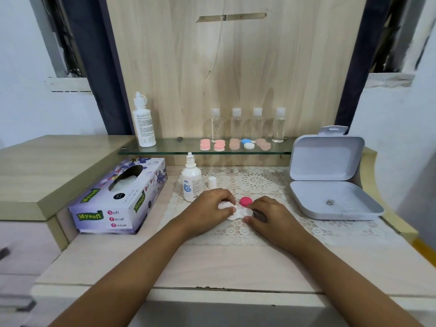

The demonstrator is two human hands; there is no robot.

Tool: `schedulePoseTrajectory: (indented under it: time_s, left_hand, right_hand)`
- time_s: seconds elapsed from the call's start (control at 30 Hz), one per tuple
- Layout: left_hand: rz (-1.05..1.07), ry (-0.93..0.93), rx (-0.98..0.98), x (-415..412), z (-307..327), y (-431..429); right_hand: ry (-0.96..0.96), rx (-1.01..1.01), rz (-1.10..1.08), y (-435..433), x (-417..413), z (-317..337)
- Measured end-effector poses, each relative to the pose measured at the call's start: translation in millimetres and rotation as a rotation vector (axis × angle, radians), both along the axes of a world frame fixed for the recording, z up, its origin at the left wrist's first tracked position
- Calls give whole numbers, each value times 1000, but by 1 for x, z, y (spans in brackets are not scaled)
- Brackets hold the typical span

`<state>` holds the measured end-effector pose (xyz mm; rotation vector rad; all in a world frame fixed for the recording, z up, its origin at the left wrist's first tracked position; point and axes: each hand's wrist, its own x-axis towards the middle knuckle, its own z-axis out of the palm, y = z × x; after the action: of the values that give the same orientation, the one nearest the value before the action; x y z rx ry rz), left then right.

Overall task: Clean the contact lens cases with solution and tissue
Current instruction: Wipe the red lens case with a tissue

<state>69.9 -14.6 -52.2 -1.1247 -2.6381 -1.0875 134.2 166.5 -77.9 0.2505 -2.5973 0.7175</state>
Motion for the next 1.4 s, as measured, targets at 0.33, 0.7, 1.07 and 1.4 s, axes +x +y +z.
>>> schedulePoseTrajectory:
  time_s: [0.33, 0.7, 1.07, 1.4]
  left_hand:
    - [-105, 264, -42, -2, -9, -10]
    - [-115, 418, -213, -4, -14, -14]
    - [-91, 473, -279, -7, -15, -15]
    - [-52, 915, -486, 0, -5, -5]
  right_hand:
    - [-8, 0, -8, -1, 1, 0]
    - [-12, 10, -8, -1, 2, 2]
    - [-36, 19, -7, -2, 2, 3]
    - [-42, 24, 11, 0, 1, 5]
